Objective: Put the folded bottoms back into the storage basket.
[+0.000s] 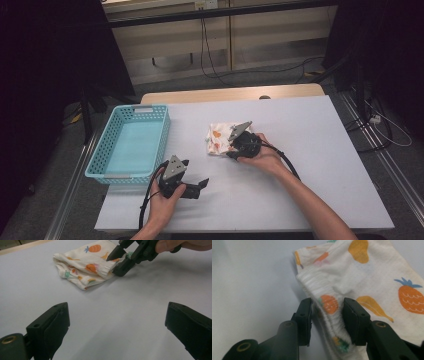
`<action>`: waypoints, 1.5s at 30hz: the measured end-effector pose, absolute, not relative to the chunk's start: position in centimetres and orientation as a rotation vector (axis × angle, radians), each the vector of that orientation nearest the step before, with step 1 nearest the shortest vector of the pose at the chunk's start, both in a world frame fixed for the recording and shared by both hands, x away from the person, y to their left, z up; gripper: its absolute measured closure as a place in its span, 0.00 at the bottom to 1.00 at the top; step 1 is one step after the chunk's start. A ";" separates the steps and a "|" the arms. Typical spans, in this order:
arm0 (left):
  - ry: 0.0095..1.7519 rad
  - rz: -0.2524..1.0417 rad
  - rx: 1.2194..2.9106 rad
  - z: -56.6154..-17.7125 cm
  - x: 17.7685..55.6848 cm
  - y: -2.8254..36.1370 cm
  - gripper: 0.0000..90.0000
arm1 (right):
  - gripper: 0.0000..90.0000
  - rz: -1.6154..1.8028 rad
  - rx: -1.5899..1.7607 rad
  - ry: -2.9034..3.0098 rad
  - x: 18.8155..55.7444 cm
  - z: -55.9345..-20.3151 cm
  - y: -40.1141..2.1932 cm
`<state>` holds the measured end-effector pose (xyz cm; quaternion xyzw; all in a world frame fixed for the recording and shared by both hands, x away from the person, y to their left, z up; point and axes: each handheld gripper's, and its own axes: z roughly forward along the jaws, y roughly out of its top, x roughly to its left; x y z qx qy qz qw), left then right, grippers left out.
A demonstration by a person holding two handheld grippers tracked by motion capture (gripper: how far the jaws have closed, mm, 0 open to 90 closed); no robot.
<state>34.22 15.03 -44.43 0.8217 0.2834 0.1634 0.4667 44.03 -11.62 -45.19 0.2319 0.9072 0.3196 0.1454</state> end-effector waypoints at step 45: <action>0.738 0.521 2.035 -43.3 43.2 11.0 0.07 | 0.91 0.920 0.629 2.651 44.2 -44.4 -11.7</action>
